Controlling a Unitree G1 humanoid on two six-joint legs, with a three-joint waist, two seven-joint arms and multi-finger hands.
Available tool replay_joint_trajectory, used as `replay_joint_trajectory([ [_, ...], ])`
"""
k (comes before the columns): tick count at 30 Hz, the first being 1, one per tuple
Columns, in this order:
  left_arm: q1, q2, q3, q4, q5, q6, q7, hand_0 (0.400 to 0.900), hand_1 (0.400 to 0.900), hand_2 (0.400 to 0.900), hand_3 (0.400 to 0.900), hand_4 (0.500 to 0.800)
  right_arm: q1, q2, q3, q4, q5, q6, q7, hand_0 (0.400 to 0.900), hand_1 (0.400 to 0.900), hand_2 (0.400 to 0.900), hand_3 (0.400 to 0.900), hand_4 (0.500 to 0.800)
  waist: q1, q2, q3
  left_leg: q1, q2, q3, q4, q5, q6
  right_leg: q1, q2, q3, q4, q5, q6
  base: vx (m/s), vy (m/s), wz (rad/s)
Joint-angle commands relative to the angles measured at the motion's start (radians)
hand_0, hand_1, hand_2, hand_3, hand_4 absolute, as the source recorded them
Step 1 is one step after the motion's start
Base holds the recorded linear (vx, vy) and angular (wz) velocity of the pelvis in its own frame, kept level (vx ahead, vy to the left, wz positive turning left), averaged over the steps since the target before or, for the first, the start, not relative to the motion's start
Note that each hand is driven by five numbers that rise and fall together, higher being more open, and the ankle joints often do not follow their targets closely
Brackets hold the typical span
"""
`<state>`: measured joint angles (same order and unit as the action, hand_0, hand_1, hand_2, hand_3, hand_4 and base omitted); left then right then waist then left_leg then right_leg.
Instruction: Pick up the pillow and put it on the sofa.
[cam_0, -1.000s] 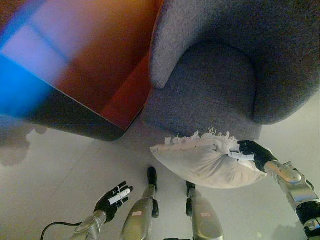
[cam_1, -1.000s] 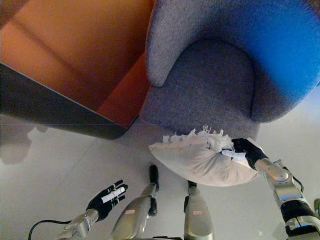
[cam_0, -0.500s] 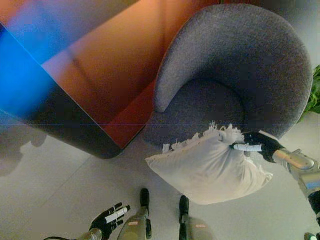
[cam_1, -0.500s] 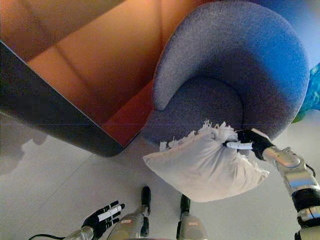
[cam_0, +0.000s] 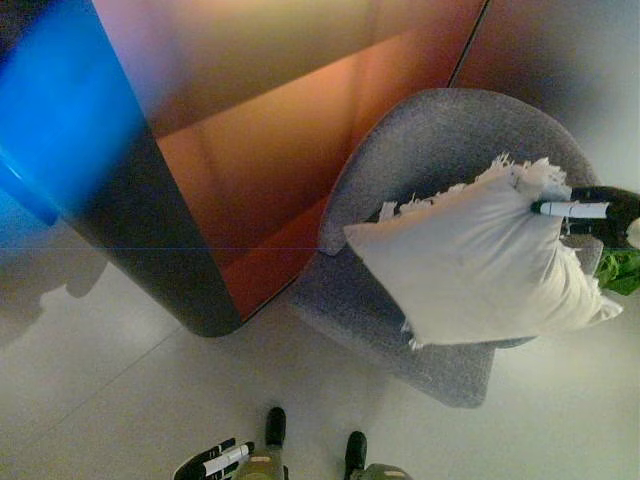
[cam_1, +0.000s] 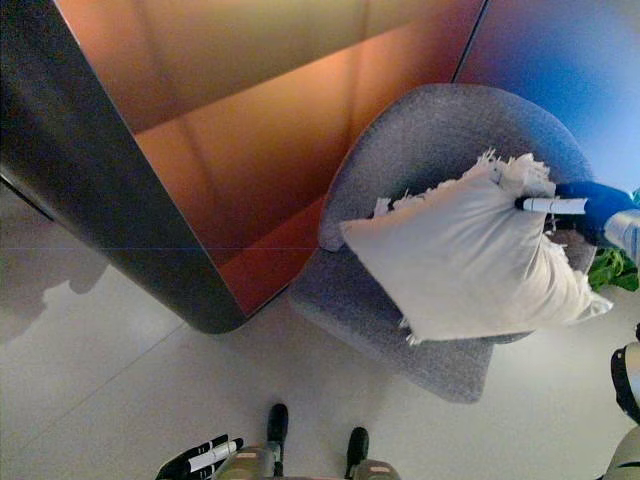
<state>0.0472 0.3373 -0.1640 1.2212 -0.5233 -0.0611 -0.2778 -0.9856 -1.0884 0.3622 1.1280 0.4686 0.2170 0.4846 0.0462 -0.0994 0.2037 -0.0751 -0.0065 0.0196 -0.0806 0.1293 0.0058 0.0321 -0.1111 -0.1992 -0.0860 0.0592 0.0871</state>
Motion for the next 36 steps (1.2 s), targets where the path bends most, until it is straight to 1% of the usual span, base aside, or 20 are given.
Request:
replay_joint_trajectory([
  [1, 0.021, 0.053, -0.002, 0.048, 0.029, -0.003, -0.010, 0.900, 0.900, 0.900, 0.900, 0.800, -0.242, -0.116, 0.038, 0.010, 0.123, -0.003, -0.071, 0.400, 0.400, 0.400, 0.400, 0.500, 0.053, -0.023, -0.070, 0.072, -0.009, 0.056, 0.030, -0.186, -0.045, -0.039, 0.044, 0.010, 0.039, -0.039, 0.017, -0.05, -0.059, 0.08],
  [4, 0.018, 0.054, 0.000, 0.047, 0.025, -0.013, -0.011, 0.900, 0.900, 0.900, 0.900, 0.800, -0.269, -0.101, 0.049, 0.045, 0.127, 0.023, -0.080, 0.400, 0.400, 0.400, 0.400, 0.500, 0.065, -0.017, -0.056, 0.061, -0.010, 0.047, 0.023, -0.179, -0.045, -0.047, 0.047, 0.005, 0.034, -0.038, 0.013, -0.05, -0.062, 0.09],
  [6, 0.016, 0.051, 0.000, 0.042, 0.020, -0.013, -0.008, 0.900, 0.900, 0.900, 0.900, 0.800, -0.279, -0.090, 0.055, 0.050, 0.121, 0.040, -0.119, 0.400, 0.400, 0.400, 0.400, 0.500, 0.070, -0.011, -0.049, 0.054, -0.010, 0.043, 0.020, -0.174, -0.047, -0.051, 0.048, 0.002, 0.030, -0.036, 0.012, -0.05, -0.037, 0.09],
  [7, 0.016, 0.048, 0.003, 0.039, 0.019, -0.017, -0.007, 0.900, 0.900, 0.900, 0.900, 0.800, -0.280, -0.084, 0.049, 0.059, 0.107, 0.062, -0.145, 0.900, 0.900, 0.900, 0.900, 0.800, 0.074, -0.005, -0.042, 0.048, -0.011, 0.041, 0.020, -0.172, -0.049, -0.055, 0.048, 0.000, 0.029, -0.037, 0.011, -0.06, -0.026, 0.09],
  [9, 0.016, 0.046, -0.002, 0.035, 0.013, -0.021, -0.003, 0.900, 0.900, 0.900, 0.900, 0.800, -0.290, -0.079, 0.053, 0.070, 0.112, 0.083, -0.150, 0.900, 0.900, 0.900, 0.900, 0.800, 0.079, 0.001, -0.034, 0.041, -0.012, 0.036, 0.016, -0.167, -0.051, -0.060, 0.049, -0.002, 0.024, -0.035, 0.009, -0.07, -0.021, 0.08],
  [13, 0.005, 0.043, -0.009, 0.026, -0.008, -0.025, -0.010, 0.900, 0.900, 0.900, 0.900, 0.800, -0.322, -0.069, 0.077, 0.088, 0.107, 0.080, -0.180, 0.900, 0.900, 0.900, 0.900, 0.800, 0.085, 0.024, -0.010, 0.017, -0.017, 0.028, 0.014, -0.159, -0.058, -0.080, 0.045, -0.007, 0.018, -0.035, 0.006, -0.10, 0.014, 0.05],
  [17, -0.002, 0.036, -0.020, 0.021, -0.019, -0.028, -0.012, 0.900, 0.900, 0.900, 0.900, 0.800, -0.334, -0.067, 0.094, 0.101, 0.096, 0.084, -0.185, 0.900, 0.900, 0.900, 0.900, 0.800, 0.083, 0.037, 0.001, 0.007, -0.021, 0.026, 0.013, -0.156, -0.059, -0.090, 0.043, -0.010, 0.020, -0.037, 0.003, -0.05, 0.024, 0.00],
  [22, -0.003, 0.035, -0.023, 0.012, -0.018, -0.034, -0.018, 0.900, 0.900, 0.900, 0.900, 0.800, -0.329, -0.078, 0.094, 0.115, 0.063, 0.093, -0.166, 0.900, 0.900, 0.900, 0.900, 0.800, 0.080, 0.038, 0.005, 0.007, -0.019, 0.030, 0.014, -0.155, -0.060, -0.094, 0.042, -0.012, 0.024, -0.040, 0.001, 0.00, 0.000, 0.00],
  [28, -0.009, 0.037, -0.029, 0.004, -0.029, -0.030, -0.019, 0.900, 0.900, 0.900, 0.900, 0.800, -0.313, -0.095, 0.099, 0.126, 0.022, 0.098, -0.155, 0.900, 0.900, 0.900, 0.900, 0.800, 0.074, 0.042, 0.008, 0.005, -0.018, 0.031, 0.013, -0.154, -0.063, -0.102, 0.040, -0.009, 0.026, -0.039, 0.002, -0.01, -0.002, 0.00],
  [31, -0.008, 0.039, -0.029, 0.007, -0.032, -0.031, -0.027, 0.900, 0.900, 0.900, 0.900, 0.800, -0.298, -0.099, 0.089, 0.125, 0.028, 0.083, -0.151, 0.900, 0.900, 0.900, 0.900, 0.800, 0.069, 0.045, 0.007, 0.006, -0.019, 0.033, 0.012, -0.154, -0.063, -0.101, 0.039, -0.006, 0.025, -0.039, 0.002, -0.02, 0.036, -0.03],
  [36, -0.006, 0.031, -0.023, 0.018, -0.021, -0.035, -0.018, 0.900, 0.900, 0.900, 0.900, 0.800, -0.201, -0.095, 0.019, 0.107, 0.074, 0.012, -0.160, 0.900, 0.900, 0.900, 0.900, 0.800, 0.053, 0.044, -0.010, 0.022, -0.018, 0.039, 0.010, -0.158, -0.064, -0.090, 0.038, 0.000, 0.024, -0.043, 0.003, 0.00, 0.007, -0.01],
])
